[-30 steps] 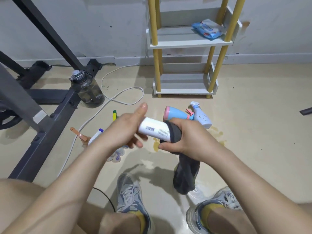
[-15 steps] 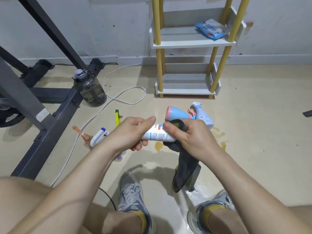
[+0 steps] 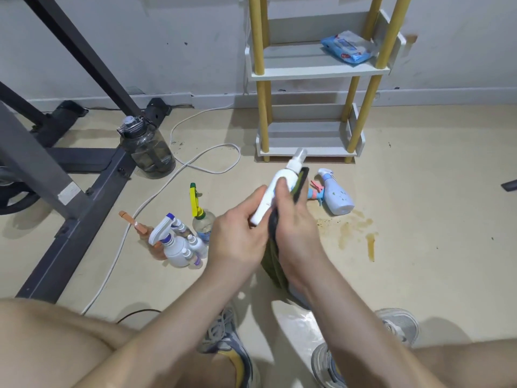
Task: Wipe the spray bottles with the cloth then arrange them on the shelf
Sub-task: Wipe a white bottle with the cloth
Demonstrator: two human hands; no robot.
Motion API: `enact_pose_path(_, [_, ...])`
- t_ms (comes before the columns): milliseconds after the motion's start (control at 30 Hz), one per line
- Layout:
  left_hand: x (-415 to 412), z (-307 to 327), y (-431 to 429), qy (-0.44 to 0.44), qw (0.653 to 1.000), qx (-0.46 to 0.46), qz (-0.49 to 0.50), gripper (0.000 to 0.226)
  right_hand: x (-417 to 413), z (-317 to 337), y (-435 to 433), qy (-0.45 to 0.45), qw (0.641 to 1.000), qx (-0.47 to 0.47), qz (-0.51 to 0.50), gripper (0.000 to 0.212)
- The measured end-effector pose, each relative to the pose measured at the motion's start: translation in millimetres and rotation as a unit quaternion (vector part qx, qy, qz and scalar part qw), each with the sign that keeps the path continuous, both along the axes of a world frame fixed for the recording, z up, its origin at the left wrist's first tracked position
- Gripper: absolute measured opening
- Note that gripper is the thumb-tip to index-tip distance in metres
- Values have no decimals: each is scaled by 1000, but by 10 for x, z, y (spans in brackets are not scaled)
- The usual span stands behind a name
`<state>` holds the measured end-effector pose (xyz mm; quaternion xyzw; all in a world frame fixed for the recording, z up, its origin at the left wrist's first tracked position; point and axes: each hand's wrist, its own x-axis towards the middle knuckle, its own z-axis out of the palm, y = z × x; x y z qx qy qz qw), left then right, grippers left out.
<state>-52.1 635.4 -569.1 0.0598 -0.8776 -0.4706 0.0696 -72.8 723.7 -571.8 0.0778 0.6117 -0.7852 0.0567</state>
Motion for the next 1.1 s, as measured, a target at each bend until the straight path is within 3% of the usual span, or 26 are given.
enact_pose_path(100, [34,80,22,32,997,-65,-2,46,68,-36,-77,-19,998,-52,6,90])
enact_pose_path(200, [158,33,75,40,998,-25,-30,45,-118,58,68,-134,979,-145,-55,72])
enact_pose_path(300, [231,-23,127,36,998,10,-44,35,-211,106,287,-170,949,-238,-120,49])
enact_pose_path(433, [110,1,163,59,988,-130,-51,54,72,-22,185,-167,937,-298,-75,41])
enact_pose_path(533, [89,-27,172,40,981,-163,-100,62,163,-101,173,-174,938,-294,-57,44])
enact_pose_path(633, [96,-29,119,86,977,-147,-129,46,88,-92,390,-144,958,-245,-42,44])
enact_pose_path(700, [-8,15,47,106,985,-112,-72,34,40,-55,568,-117,968,-223,12,41])
enact_pose_path(767, [-90,119,7,-6,998,12,-56,38,37,41,682,-87,975,-183,88,37])
enact_pose_path(833, [-85,156,-4,-172,958,199,-112,48,32,131,746,-52,972,-164,161,28])
enact_pose_path(900, [-49,129,-27,-240,919,277,-147,37,-15,231,790,-19,977,-112,180,16])
enact_pose_path(1000, [-104,140,-93,-175,938,287,-84,9,-113,246,914,71,982,108,136,45])
enact_pose_path(1100, [-185,195,-61,-131,891,433,-29,10,-78,56,851,160,902,400,41,64])
